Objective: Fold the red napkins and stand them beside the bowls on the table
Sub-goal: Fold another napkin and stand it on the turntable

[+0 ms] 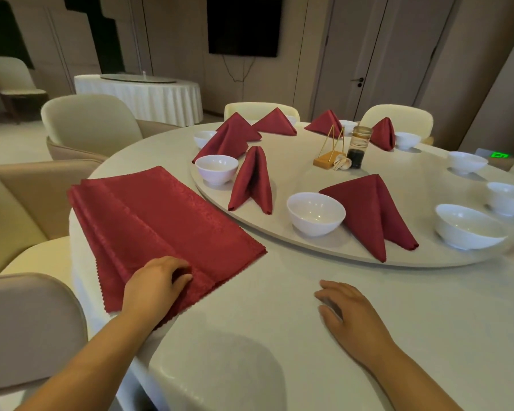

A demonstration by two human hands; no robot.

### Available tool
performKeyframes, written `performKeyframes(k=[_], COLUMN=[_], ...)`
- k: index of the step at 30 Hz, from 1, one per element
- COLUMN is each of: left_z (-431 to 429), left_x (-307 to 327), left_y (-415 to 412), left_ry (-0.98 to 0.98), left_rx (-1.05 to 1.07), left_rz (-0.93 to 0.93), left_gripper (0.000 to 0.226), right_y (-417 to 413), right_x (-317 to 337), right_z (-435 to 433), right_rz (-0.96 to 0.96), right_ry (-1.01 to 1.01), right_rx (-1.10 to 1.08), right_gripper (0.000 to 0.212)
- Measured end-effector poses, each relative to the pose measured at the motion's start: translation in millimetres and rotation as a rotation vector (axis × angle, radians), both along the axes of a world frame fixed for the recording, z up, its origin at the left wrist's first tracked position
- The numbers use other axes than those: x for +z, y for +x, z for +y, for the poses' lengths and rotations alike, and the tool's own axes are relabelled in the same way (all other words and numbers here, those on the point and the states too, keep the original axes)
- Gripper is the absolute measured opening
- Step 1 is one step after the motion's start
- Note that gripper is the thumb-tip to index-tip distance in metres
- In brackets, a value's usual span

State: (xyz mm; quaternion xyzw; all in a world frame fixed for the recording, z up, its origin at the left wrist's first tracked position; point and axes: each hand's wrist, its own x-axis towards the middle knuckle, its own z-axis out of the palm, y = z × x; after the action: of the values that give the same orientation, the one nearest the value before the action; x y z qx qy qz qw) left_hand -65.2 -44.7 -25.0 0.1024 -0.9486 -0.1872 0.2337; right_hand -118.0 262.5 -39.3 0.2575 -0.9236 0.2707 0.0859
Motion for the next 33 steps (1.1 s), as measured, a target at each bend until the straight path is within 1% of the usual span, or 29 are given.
performKeyframes(k=[2, 4, 7, 9, 12, 14, 16, 18, 19, 20, 22, 24, 26, 27, 29, 31, 33], left_z=[-2, -4, -8, -9, -10, -9, -6, -4, -4, -3, -3, -3, -2, -2, -3, -4, -6], left_x=[-1, 2, 3, 6, 0, -3, -3, -2, -2, -1, -3, -2, 2, 2, 1, 0, 0], left_y=[-3, -3, -6, -8, -10, -9, -9, -7, -6, -4, -1, 1, 3, 3, 1, 0, -1], left_ry=[-0.003, -0.059, -0.245, -0.297, -0.243, -0.148, -0.052, -0.003, 0.002, 0.006, 0.0, 0.022, 0.069, 0.094, 0.12, 0.144, 0.155], left_rx=[-0.001, -0.054, -0.168, -0.2, -0.165, -0.107, -0.051, -0.01, -0.001, 0.002, -0.006, 0.001, 0.038, 0.05, 0.053, 0.049, 0.049], left_rz=[-0.021, -0.021, -0.009, -0.01, -0.004, -0.003, -0.003, 0.028, 0.047, 0.06, 0.069, 0.075, 0.083, 0.09, 0.108, 0.124, 0.126], left_gripper=[0.009, 0.003, 0.028, 0.036, 0.029, 0.017, 0.01, 0.01, 0.009, 0.007, 0.01, 0.01, 0.003, 0.005, 0.011, 0.015, 0.017], right_y=[1, 2, 3, 4, 6, 6, 4, -3, -7, -11, -15, -16, -18, -20, -24, -27, -29], right_x=[2, 2, 3, 5, 8, 9, 12, 18, 21, 24, 28, 28, 25, 26, 27, 26, 27], right_z=[-1, -3, -4, -4, -6, -6, -8, -17, -26, -38, -70, -105, -133, -143, -157, -165, -171], right_rz=[-0.008, -0.013, -0.014, -0.013, -0.043, -0.057, -0.037, -0.046, -0.065, -0.087, -0.123, -0.145, -0.136, -0.118, -0.083, -0.065, -0.092], right_ry=[0.004, 0.011, -0.008, -0.009, 0.018, 0.034, 0.051, 0.068, 0.061, 0.052, 0.064, 0.143, 0.228, 0.245, 0.228, 0.175, 0.094], right_rx=[-0.001, -0.01, -0.027, -0.027, -0.034, -0.045, -0.052, -0.072, -0.086, -0.092, -0.067, -0.052, -0.11, -0.158, -0.23, -0.244, -0.256], right_gripper=[0.035, 0.051, 0.054, 0.055, 0.056, 0.056, 0.05, 0.035, 0.031, 0.032, 0.039, 0.048, 0.051, 0.048, 0.043, 0.042, 0.041])
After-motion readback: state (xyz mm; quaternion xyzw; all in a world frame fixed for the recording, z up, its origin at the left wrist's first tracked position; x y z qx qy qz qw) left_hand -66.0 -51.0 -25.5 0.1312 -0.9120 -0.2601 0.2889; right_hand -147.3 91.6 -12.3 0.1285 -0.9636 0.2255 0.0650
